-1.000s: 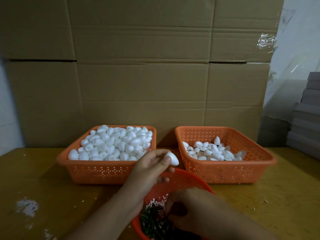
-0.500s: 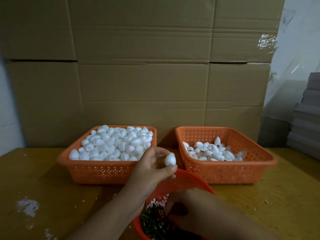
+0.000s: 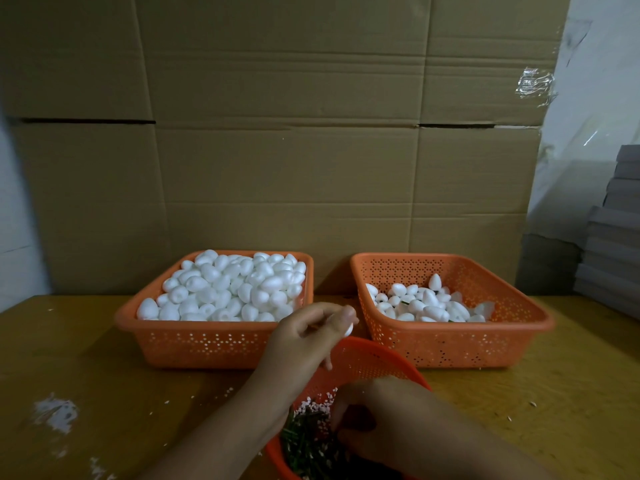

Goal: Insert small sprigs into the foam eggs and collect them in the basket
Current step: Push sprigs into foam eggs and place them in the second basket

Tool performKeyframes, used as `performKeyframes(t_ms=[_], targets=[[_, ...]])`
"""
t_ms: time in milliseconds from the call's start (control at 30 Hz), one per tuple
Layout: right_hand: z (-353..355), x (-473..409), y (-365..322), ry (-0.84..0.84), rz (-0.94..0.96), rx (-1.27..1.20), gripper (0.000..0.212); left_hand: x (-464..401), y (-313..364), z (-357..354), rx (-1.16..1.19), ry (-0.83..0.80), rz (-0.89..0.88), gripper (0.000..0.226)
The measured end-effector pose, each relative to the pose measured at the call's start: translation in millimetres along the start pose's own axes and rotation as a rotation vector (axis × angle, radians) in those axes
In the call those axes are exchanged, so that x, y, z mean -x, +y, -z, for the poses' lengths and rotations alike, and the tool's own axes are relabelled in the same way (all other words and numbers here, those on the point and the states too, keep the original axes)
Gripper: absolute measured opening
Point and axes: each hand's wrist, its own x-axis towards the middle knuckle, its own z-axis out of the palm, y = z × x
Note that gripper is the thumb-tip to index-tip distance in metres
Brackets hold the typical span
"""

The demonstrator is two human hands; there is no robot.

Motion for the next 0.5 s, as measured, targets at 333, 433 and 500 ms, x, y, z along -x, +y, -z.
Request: performKeyframes(t_ms=[333, 433, 500], targets=[[0.6, -0.7, -1.2, -0.010, -0.031, 0.011, 0.023, -1.6, -1.2, -0.4, 0.166, -0.044, 0.115, 0.050], [-0.5, -0.7, 0.1, 0.004, -0.014, 0.025, 0.023, -2.5, -3.3, -0.1, 0.242, -0.030, 0.135, 0.039], [-0.4, -0.7, 0.1, 0.001, -0.005, 0.025, 0.021, -3.0, -6.4, 1.7, 0.212, -0.047, 0.143, 0.030]])
